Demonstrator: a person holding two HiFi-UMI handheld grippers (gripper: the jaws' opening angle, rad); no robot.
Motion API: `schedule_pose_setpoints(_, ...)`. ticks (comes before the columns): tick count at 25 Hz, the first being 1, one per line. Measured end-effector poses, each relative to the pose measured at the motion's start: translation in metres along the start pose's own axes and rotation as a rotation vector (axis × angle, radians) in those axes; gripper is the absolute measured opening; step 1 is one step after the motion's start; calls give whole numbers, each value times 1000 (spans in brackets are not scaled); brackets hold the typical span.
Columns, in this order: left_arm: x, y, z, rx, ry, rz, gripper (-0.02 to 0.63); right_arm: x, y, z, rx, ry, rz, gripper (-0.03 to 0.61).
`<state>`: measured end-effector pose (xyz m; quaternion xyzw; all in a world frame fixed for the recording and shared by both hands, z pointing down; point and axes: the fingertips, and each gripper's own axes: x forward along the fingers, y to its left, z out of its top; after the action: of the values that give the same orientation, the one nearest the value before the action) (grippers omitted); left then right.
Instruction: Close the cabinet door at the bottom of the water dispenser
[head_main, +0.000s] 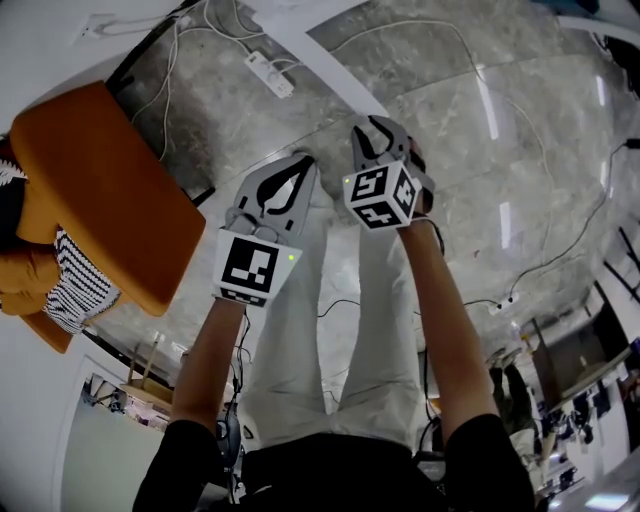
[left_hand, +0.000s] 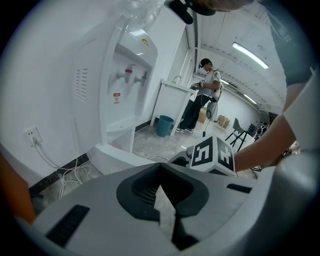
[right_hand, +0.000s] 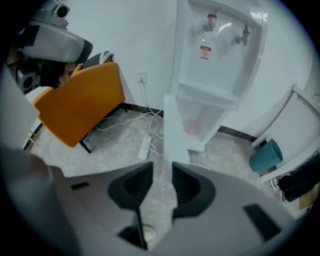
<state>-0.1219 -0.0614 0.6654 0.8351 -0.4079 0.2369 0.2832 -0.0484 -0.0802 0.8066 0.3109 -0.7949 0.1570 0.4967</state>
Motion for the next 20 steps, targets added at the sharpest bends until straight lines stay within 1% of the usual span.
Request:
schedule_pose_setpoints(5, 5, 3, -2, -2, -1, -1, 11, 2, 3, -3, -24, 5, 21, 135)
schedule_pose_setpoints(9, 9, 1, 0, 0, -2, 1, 11, -2, 6, -1, -31, -11, 36, 129)
schedule_pose_setpoints(13, 9, 2, -1, 0, -2, 6, 11, 1, 11, -5, -45, 7, 56, 128)
schedule_pose_setpoints(20, 9, 2, -5, -4, -1, 11, 11, 3, 8, -8, -45, 12, 54, 127)
